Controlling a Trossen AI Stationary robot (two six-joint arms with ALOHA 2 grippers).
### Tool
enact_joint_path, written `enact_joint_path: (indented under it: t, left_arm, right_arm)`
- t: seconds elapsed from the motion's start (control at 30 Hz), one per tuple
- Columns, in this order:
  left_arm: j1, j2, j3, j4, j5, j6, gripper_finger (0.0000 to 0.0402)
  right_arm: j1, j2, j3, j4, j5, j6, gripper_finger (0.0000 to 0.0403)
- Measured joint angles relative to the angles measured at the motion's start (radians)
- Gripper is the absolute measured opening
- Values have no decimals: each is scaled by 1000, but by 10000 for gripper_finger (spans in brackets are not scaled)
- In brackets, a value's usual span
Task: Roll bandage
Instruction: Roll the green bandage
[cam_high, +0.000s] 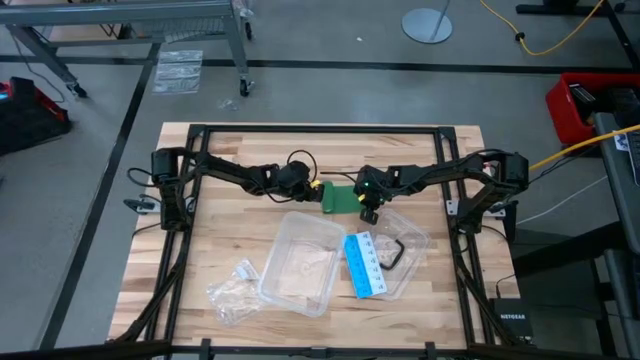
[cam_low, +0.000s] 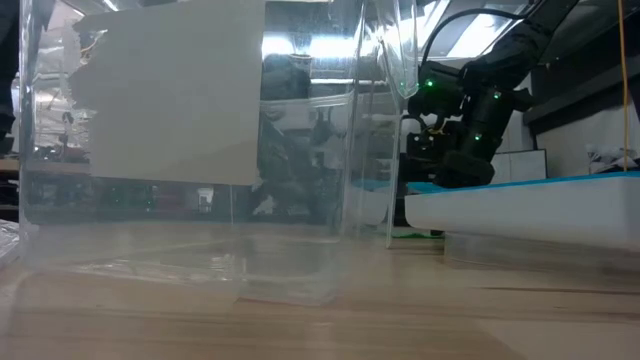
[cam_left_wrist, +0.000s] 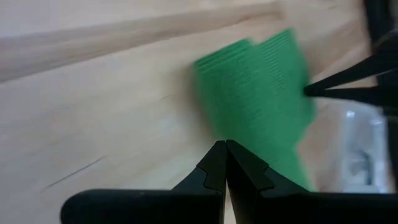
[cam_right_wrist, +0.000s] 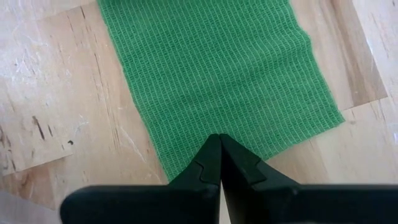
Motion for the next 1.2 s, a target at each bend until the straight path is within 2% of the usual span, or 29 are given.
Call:
enact_joint_path:
  t: [0.4,0.7,0.97,1.2]
  left_arm:
    - [2,124,66,204,66,-16,1]
    - [25,138,147,195,93,63,1]
    - [50,132,151,197,127,87,1]
    - [75,81,151,102,136,114,1]
  right_arm:
    - [0,0,0,0,0,0,7]
    - [-1,0,1,-9,0,1,7]
    - [-1,-2,3,-36,0,0,7]
    - [-1,-2,3,-39,0,0,7]
